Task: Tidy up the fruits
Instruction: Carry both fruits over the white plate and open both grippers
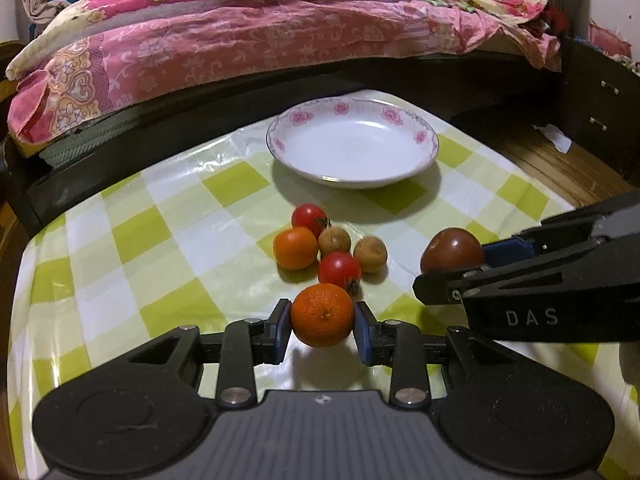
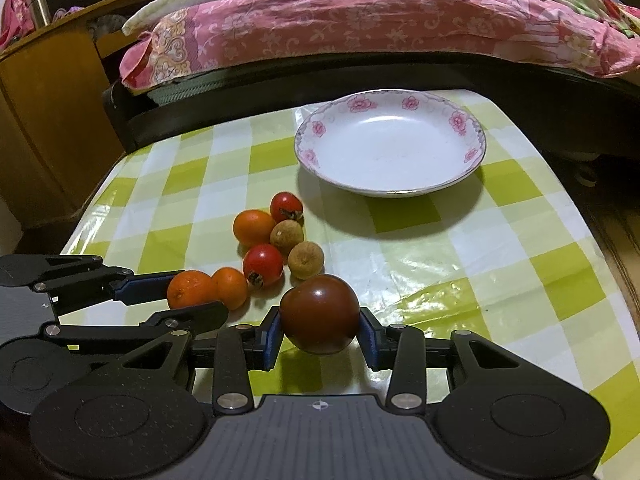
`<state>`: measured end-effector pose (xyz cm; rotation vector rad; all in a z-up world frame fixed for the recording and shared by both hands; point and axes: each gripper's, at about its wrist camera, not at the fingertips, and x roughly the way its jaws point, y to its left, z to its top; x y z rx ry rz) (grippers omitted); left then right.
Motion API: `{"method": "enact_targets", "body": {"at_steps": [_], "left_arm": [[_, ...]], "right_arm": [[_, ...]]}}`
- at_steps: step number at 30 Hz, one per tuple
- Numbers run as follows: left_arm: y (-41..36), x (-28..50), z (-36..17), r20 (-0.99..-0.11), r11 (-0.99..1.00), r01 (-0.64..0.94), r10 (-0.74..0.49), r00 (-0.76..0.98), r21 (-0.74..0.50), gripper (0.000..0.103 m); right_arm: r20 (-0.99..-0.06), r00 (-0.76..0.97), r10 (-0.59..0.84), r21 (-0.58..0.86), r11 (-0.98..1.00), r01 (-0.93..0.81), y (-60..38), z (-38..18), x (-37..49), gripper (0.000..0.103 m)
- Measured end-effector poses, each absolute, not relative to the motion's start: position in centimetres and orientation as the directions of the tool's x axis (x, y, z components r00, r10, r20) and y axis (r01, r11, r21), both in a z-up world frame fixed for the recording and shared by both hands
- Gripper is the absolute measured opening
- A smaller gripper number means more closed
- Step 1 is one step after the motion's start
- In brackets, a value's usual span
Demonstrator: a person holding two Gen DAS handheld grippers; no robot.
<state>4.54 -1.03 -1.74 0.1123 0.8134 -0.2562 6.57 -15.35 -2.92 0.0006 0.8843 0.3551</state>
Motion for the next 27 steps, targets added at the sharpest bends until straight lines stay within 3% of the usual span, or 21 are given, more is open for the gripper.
{"method": "enact_targets", "body": {"at_steps": [27], "left_arm": [[-3.4, 16.1, -0.9, -0.687, 0.956, 0.292, -0.203, 0.697, 0.013, 0.039]], "right_arm": [[-0.714, 0.651, 0.258, 0.148, 0.964, -0.219, -17.8, -1.2, 16.6, 0.036]]}}
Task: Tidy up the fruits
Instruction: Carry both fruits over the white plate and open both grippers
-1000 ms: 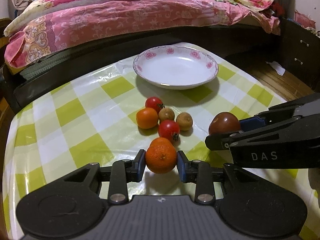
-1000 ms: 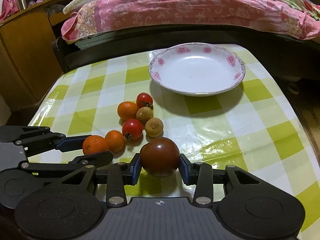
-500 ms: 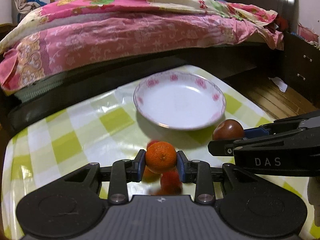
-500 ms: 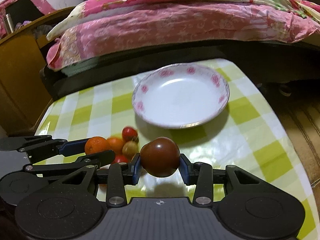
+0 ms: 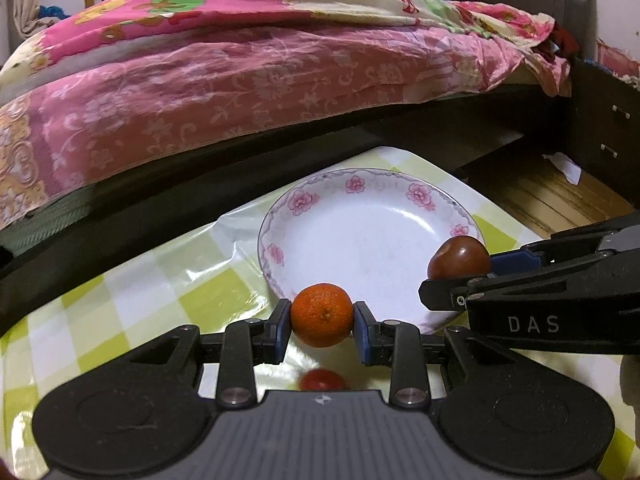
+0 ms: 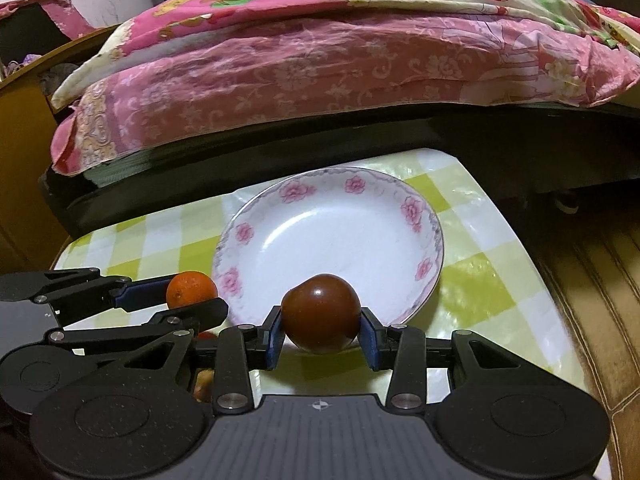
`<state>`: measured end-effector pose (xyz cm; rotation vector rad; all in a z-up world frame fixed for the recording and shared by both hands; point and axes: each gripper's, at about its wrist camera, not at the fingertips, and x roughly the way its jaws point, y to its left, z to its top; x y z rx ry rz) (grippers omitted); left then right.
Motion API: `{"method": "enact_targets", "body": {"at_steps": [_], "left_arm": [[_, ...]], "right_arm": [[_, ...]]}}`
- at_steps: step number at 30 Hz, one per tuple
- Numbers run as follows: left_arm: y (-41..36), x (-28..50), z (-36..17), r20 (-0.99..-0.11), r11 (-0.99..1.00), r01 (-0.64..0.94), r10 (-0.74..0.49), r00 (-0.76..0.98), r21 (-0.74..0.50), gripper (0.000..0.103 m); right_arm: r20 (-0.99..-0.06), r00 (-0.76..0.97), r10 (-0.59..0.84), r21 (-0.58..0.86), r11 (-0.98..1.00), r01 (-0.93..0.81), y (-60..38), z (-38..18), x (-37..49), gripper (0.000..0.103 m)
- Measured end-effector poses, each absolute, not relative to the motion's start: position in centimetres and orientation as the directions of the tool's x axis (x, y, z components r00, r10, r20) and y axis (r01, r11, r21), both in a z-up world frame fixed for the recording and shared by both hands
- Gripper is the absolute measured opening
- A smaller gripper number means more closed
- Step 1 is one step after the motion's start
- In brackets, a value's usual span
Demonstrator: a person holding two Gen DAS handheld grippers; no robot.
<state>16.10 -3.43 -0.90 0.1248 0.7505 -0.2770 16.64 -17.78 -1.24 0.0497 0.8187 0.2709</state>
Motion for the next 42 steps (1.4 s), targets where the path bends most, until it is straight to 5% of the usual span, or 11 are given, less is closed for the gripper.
{"method": "enact_targets", "body": {"at_steps": [35, 42], "left_arm": [[-3.8, 17.4, -1.6, -0.676, 0.960, 0.278, -0.177, 0.715, 0.043, 0.044], [-3.6, 17.1, -1.3, -0.669, 0.961, 0.275, -0.177, 0.721, 0.042, 0.045]], "right_arm": [[-0.715, 0.655, 0.242, 0.144, 0.969, -0.201, -18.7, -2.4, 19.0, 0.040], [-0.698, 0.674, 0.240, 0.146, 0.970, -0.195, -19.0, -2.0, 18.8, 0.050]]}}
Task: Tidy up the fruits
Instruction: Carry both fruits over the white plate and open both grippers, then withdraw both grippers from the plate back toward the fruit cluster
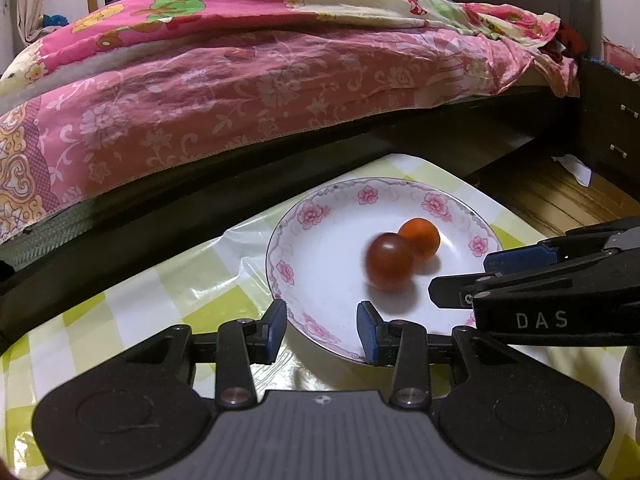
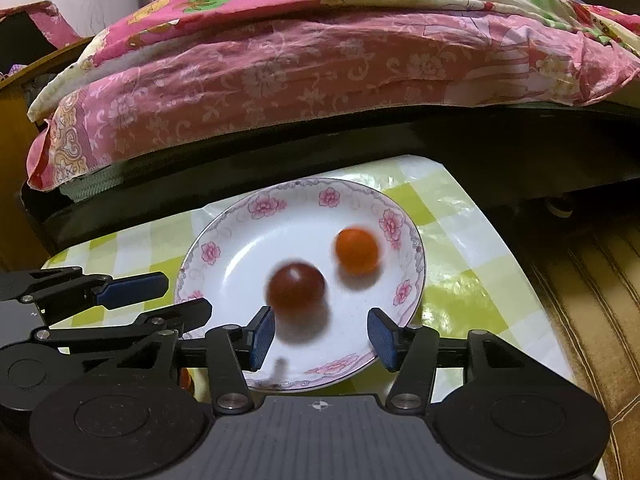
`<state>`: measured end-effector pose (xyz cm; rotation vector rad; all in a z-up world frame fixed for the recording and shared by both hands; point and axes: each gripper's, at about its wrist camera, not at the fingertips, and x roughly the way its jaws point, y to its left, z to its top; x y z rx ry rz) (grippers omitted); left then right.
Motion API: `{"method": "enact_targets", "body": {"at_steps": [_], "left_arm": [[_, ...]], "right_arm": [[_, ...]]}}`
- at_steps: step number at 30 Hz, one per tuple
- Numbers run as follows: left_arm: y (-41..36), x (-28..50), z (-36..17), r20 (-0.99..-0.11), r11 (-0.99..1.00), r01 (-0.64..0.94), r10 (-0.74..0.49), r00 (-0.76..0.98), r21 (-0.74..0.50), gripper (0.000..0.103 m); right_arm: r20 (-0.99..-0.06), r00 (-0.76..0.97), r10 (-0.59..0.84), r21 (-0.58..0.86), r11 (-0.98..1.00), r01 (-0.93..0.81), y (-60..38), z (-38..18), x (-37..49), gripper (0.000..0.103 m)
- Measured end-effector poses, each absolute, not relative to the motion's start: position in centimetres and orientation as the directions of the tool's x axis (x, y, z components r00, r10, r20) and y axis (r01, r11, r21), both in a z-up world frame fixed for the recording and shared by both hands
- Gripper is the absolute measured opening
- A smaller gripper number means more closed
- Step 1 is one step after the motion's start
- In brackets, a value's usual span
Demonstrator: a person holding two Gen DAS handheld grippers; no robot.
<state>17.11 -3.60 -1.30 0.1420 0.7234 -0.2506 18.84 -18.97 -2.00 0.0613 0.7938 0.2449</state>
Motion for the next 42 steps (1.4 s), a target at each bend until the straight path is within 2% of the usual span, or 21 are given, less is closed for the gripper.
{"method": "enact_targets", "body": {"at_steps": [42], "left_arm": [[-2.1, 12.8, 0.0, -0.680, 0.963, 0.268, -0.177, 0.712, 0.030, 0.046]], "right_arm": [[-0.676, 0.704, 0.217, 0.057, 0.968, -0.244, -16.9, -0.5, 14.5, 0.049]]}}
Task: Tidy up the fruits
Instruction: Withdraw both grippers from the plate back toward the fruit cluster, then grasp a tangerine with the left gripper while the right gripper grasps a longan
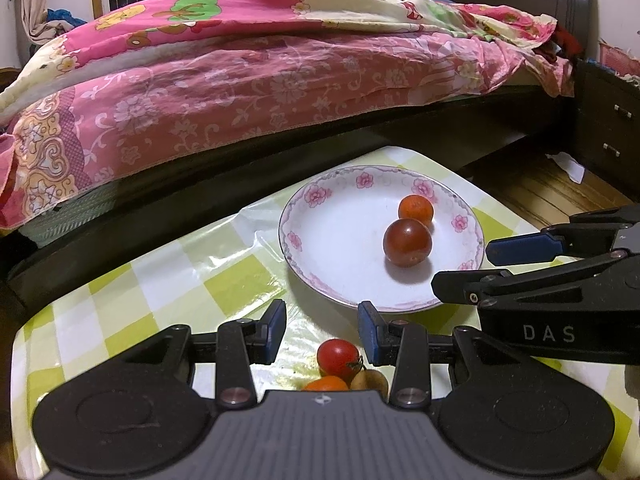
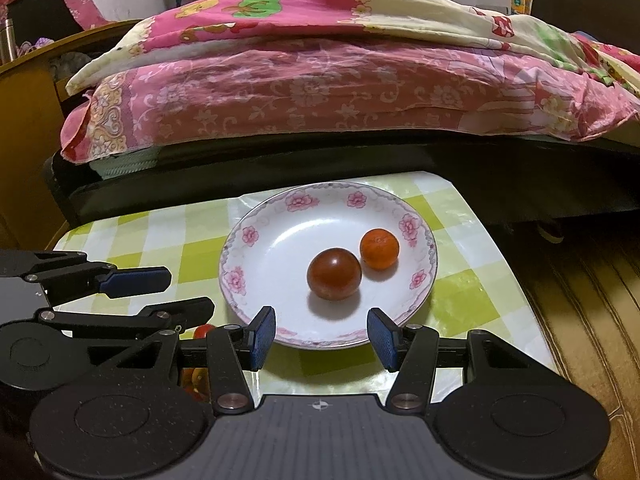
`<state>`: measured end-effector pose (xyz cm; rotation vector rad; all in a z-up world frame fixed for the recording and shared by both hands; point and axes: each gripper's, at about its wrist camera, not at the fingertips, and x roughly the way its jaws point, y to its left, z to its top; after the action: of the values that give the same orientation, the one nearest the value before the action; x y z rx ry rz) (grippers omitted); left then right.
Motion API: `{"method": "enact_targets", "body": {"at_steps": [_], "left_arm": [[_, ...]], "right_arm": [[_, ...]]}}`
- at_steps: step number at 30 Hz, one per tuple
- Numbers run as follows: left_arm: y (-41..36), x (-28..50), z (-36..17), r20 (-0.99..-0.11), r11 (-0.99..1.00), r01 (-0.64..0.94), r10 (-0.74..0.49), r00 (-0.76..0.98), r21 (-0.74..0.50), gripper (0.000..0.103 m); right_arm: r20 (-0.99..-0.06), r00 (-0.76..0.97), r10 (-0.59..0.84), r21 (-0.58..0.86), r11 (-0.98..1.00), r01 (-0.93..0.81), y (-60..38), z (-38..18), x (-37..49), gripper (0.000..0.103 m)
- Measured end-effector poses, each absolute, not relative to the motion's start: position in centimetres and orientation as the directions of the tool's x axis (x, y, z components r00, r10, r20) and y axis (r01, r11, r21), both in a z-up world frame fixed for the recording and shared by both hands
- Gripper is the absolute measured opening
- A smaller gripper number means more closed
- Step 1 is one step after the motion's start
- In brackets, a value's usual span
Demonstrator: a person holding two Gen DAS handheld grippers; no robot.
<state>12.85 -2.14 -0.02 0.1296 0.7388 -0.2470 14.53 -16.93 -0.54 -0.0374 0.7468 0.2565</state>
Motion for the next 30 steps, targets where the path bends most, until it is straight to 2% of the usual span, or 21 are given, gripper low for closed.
{"method": "enact_targets", "body": {"at_steps": [20, 30], "left_arm": [[0.1, 8.6, -0.5, -0.711, 0.958, 0.285, -0.177, 0.680, 0.033, 0.046], [-0.5, 6.7, -1.8, -0.741, 0.930, 0.367, -0.230, 0.631, 0.023, 0.047]], "right_arm": [[-0.709, 0.640, 0.296, 0.095, 0.940, -0.329, -15.0, -1.2, 11.7, 0.049], [-0.750, 0.593, 0.294, 0.082, 0.930, -0.358, -15.0, -2.5, 10.6, 0.049]]}}
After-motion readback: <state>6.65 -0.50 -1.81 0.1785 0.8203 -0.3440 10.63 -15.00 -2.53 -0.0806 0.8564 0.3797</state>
